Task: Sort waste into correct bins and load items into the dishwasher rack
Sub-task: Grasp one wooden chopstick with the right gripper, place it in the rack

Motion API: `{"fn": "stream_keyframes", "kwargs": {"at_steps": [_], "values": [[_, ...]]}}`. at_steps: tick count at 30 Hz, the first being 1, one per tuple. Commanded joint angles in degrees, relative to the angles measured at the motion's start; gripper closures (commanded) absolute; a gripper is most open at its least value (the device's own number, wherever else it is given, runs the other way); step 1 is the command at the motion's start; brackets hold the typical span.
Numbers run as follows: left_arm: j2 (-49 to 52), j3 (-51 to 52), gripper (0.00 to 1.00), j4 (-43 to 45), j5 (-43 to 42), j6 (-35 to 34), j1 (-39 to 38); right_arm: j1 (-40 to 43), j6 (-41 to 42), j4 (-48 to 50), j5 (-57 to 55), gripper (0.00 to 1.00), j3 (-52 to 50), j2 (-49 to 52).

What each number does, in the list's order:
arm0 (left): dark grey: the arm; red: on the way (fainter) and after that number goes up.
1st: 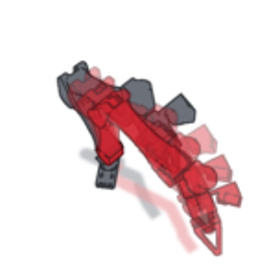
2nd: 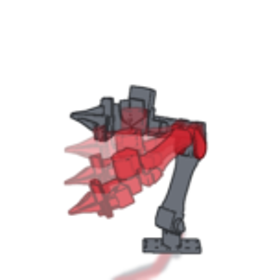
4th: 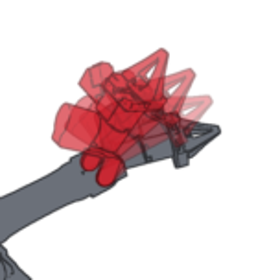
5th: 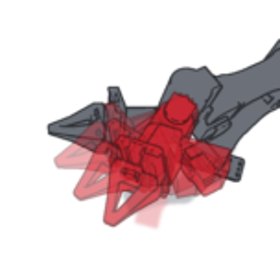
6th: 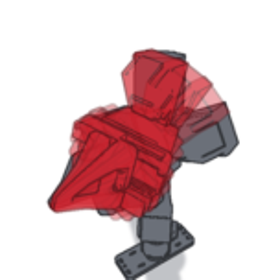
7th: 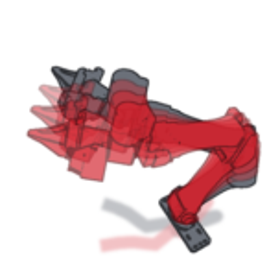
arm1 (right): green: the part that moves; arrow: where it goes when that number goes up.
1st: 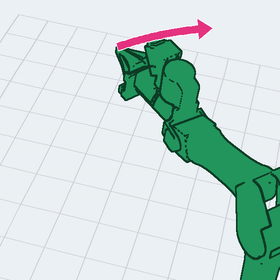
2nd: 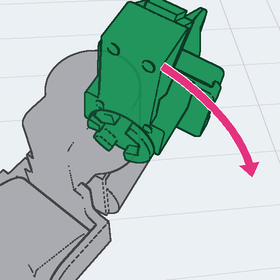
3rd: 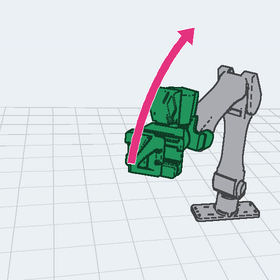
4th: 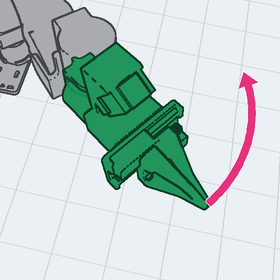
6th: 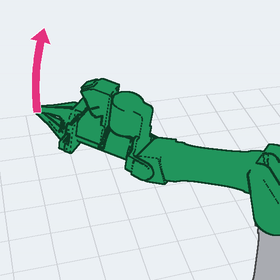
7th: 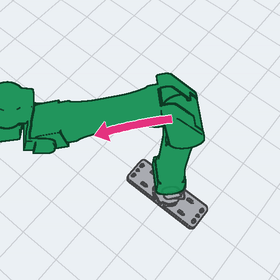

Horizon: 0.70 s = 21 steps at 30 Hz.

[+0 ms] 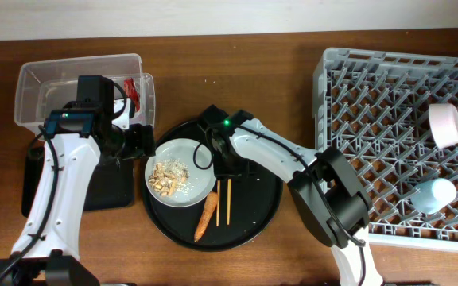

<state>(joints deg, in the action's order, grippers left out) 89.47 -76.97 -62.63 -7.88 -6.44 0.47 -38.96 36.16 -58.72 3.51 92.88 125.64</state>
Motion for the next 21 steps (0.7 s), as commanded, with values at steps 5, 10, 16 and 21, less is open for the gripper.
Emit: {"fn": "stream_keyframes", "kwargs": {"at_steps": [5, 10, 16, 21], "values": [[-0.7, 0.0, 0.16, 0.0, 0.4, 0.5, 0.3, 1.1, 0.8, -0.9, -0.6, 0.96, -3.2, 1.5], [-0.7, 0.0, 0.16, 0.0, 0.4, 0.5, 0.3, 6.1, -3.2, -5.4, -2.2, 0.96, 1.0, -4.9], [-0.7, 0.0, 0.16, 0.0, 0.4, 0.5, 0.3, 22.3, -18.3, -12.5, -3.8, 0.96, 2.4, -24.1], [-0.7, 0.0, 0.16, 0.0, 0.4, 0.5, 0.3, 33.4, -24.0, -14.9, -4.2, 0.96, -1.1, -24.0]]}}
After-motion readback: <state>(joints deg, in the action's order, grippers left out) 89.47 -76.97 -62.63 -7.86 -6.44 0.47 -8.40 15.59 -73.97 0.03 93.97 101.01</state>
